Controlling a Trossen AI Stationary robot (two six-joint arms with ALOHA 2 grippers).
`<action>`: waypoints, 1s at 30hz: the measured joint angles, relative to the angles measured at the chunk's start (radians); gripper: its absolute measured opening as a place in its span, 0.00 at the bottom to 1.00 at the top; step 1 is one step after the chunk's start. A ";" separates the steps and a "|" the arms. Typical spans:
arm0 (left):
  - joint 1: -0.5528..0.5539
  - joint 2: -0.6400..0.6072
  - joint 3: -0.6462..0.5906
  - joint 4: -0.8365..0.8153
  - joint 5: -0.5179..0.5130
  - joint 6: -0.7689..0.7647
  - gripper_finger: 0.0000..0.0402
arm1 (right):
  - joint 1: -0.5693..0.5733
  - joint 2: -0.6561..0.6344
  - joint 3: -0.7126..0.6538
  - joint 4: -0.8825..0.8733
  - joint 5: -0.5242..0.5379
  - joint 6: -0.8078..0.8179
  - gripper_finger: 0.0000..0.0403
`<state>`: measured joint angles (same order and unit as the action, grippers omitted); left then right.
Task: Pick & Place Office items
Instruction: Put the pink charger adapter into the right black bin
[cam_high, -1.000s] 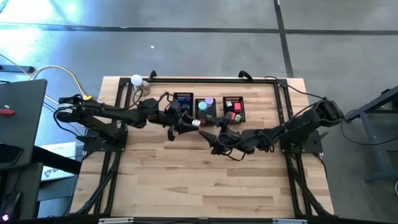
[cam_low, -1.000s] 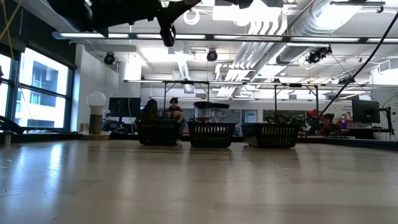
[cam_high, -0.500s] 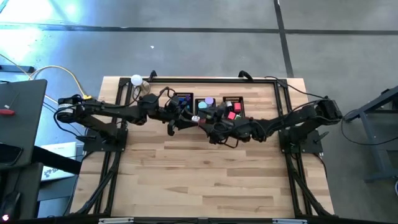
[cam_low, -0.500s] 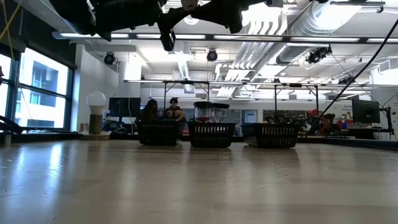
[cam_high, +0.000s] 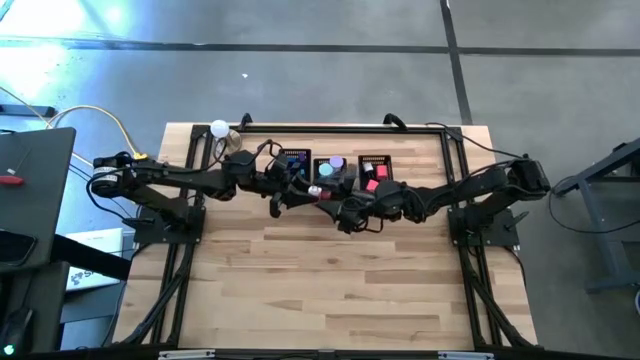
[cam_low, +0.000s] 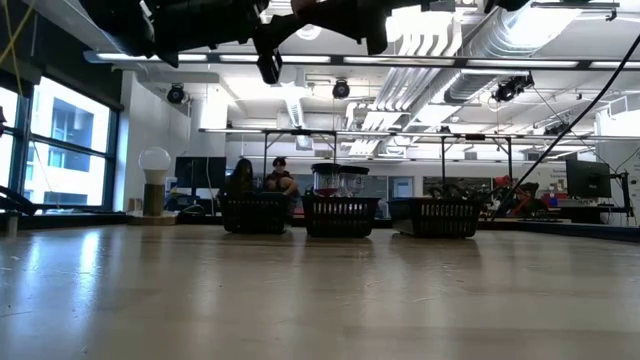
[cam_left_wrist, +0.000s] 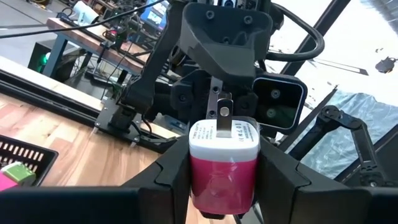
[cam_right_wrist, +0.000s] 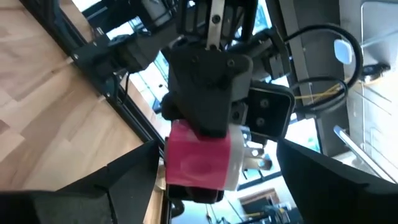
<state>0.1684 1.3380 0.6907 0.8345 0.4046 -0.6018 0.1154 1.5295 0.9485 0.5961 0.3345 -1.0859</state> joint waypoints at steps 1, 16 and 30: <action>0.000 0.000 0.000 0.000 0.000 0.001 0.31 | 0.000 0.000 0.000 0.001 -0.009 -0.002 0.78; 0.000 0.000 0.000 0.000 -0.029 0.006 0.31 | -0.002 0.000 0.000 0.014 -0.025 -0.009 0.78; 0.008 0.063 0.000 0.081 -0.042 0.002 0.31 | -0.039 -0.001 -0.002 -0.017 -0.048 0.027 0.77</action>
<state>0.1761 1.4014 0.6907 0.9158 0.3622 -0.5999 0.0766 1.5284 0.9470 0.5789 0.2862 -1.0588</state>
